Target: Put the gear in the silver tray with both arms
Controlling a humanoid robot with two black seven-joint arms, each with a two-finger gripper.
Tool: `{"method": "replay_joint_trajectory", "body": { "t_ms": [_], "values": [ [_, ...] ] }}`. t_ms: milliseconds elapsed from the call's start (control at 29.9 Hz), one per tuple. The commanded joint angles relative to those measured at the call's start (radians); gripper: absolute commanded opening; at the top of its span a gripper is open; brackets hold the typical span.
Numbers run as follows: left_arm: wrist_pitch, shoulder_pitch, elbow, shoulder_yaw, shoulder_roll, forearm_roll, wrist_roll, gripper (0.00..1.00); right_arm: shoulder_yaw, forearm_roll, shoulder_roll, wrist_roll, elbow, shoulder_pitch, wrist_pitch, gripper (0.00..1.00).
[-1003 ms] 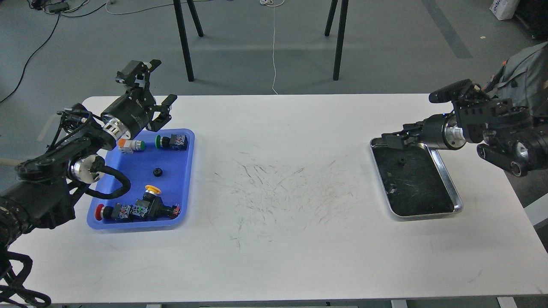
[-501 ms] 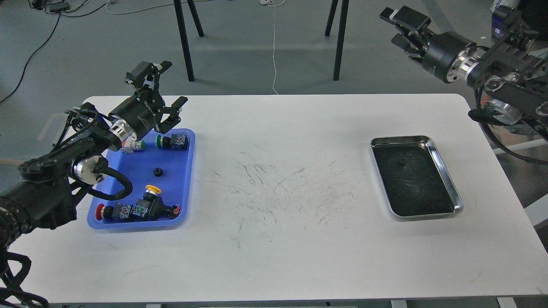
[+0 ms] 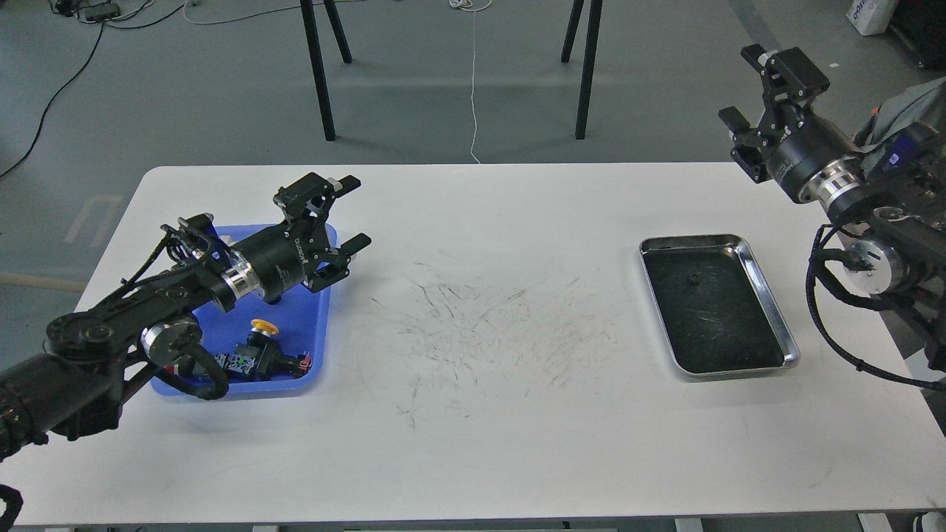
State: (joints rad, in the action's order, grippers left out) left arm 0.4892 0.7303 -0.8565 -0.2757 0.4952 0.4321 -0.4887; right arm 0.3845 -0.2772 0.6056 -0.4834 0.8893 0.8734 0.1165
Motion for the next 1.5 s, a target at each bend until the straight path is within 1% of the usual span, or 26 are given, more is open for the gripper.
{"method": "replay_joint_trajectory", "body": {
  "t_ms": [0, 67, 234, 267, 368, 468, 769, 869, 969, 1036, 1070, 1137, 1270, 1371, 1471],
  "values": [
    [0.000, -0.020, -0.078, -0.036, 0.077, 0.033, 0.000, 1.00, 0.060, 0.000, 0.036, 0.000, 0.071, -0.050, -0.031, 0.94],
    [0.000, -0.026, -0.084, -0.066, 0.083, 0.022, 0.000, 1.00, 0.068, 0.000, 0.042, 0.000, 0.101, -0.070, -0.053, 0.94],
    [0.000, -0.017, -0.073, -0.085, 0.083, 0.016, 0.000, 0.99, 0.071, 0.000, 0.046, 0.000, 0.146, -0.085, -0.118, 0.94],
    [0.000, -0.017, -0.084, -0.097, 0.088, 0.007, 0.000, 0.99, 0.071, 0.000, 0.046, 0.000, 0.148, -0.086, -0.120, 0.94],
    [0.000, -0.026, -0.067, -0.138, 0.083, -0.070, 0.000, 1.00, 0.071, 0.000, 0.042, 0.000, 0.146, -0.094, -0.126, 0.94],
    [0.000, -0.034, -0.024, -0.143, 0.075, -0.122, 0.000, 1.00, 0.071, 0.000, 0.033, -0.001, 0.154, -0.100, -0.146, 0.94],
    [0.000, -0.022, 0.010, -0.128, 0.083, -0.131, 0.000, 1.00, 0.076, 0.000, 0.033, -0.003, 0.186, -0.105, -0.159, 0.94],
    [0.000, -0.012, 0.059, -0.126, 0.083, -0.135, 0.000, 1.00, 0.076, 0.000, 0.031, -0.003, 0.192, -0.106, -0.161, 0.94],
    [0.000, 0.026, 0.102, -0.119, 0.075, -0.144, 0.000, 1.00, 0.076, 0.000, 0.020, -0.003, 0.194, -0.106, -0.163, 0.94],
    [0.000, 0.034, 0.149, -0.119, 0.074, -0.145, 0.000, 1.00, 0.076, 0.000, 0.011, -0.003, 0.192, -0.105, -0.164, 0.94],
    [-0.053, 0.032, 0.148, -0.118, 0.074, -0.145, 0.000, 1.00, 0.076, 0.000, 0.010, -0.003, 0.192, -0.105, -0.164, 0.94],
    [-0.101, 0.040, 0.128, -0.118, 0.077, -0.150, 0.000, 1.00, 0.076, 0.000, 0.008, -0.003, 0.194, -0.105, -0.166, 0.94],
    [-0.074, 0.043, 0.122, -0.117, 0.092, -0.147, 0.000, 1.00, 0.074, 0.000, 0.003, -0.003, 0.194, -0.105, -0.167, 0.94],
    [-0.064, 0.040, 0.126, -0.088, 0.091, -0.138, 0.000, 1.00, 0.074, 0.000, 0.003, -0.003, 0.195, -0.105, -0.170, 0.94],
    [-0.093, 0.049, 0.111, -0.080, 0.089, -0.153, 0.000, 1.00, 0.076, 0.000, 0.008, -0.003, 0.204, -0.106, -0.172, 0.94]
  ]
}}
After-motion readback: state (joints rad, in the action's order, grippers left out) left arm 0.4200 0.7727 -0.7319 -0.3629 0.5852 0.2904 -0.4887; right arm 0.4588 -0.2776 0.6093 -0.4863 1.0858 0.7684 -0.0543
